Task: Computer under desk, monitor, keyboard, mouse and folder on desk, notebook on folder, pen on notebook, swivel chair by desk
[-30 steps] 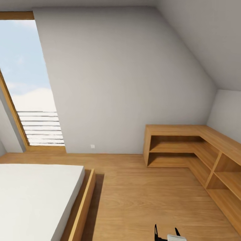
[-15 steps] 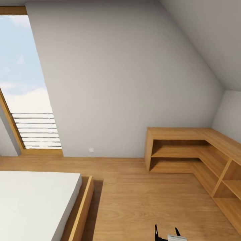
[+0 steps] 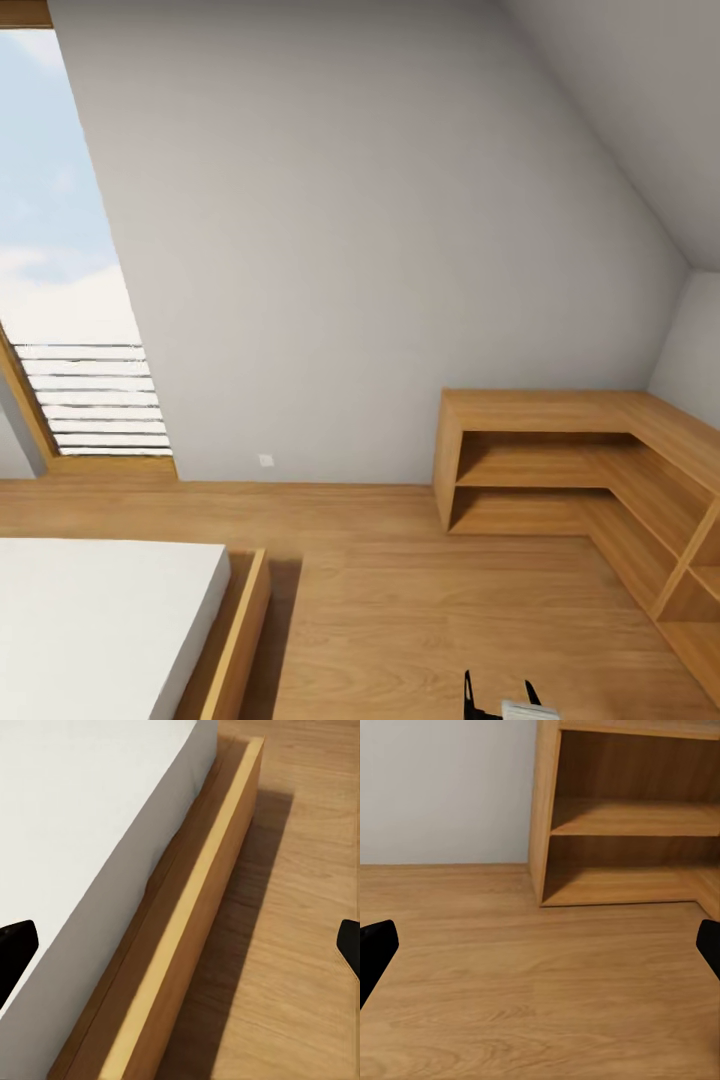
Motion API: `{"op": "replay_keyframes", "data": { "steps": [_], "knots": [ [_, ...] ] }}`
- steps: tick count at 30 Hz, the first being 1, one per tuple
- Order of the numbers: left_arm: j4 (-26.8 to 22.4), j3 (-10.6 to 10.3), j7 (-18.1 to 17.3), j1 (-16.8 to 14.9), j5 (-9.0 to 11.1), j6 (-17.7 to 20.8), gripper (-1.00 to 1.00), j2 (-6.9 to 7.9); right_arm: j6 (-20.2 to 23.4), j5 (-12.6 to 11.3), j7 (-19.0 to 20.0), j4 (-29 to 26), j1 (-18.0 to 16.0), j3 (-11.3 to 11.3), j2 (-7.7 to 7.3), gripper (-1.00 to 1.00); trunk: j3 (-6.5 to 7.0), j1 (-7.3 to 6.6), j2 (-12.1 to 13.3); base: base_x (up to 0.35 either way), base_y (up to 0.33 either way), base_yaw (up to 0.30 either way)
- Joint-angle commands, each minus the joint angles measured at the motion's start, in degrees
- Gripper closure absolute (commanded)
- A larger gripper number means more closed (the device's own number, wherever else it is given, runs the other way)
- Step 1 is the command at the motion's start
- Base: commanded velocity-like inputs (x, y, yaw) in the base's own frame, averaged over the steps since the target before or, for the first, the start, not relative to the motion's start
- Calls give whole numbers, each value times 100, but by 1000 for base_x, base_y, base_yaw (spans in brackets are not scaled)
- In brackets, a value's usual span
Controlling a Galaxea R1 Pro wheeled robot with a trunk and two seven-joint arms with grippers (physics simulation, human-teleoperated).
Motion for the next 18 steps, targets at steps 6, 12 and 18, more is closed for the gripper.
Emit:
{"op": "replay_keyframes", "data": {
  "steps": [6,12,18],
  "knots": [
    [3,-43,7,-3,43,-13,-100,-1,-16,-39,-26,-1,-9,45,-17,-100,-9,4,-6,328,-77,0],
    [3,-44,6,0,43,-11,-100,-1,-16,-41,-22,-8,-10,47,-23,-100,-9,4,-6,328,-83,0],
    [3,-45,8,0,43,-11,-100,-1,-18,-33,-17,-10,-9,49,-29,-100,-9,4,-6,328,-98,0]
  ]
}}
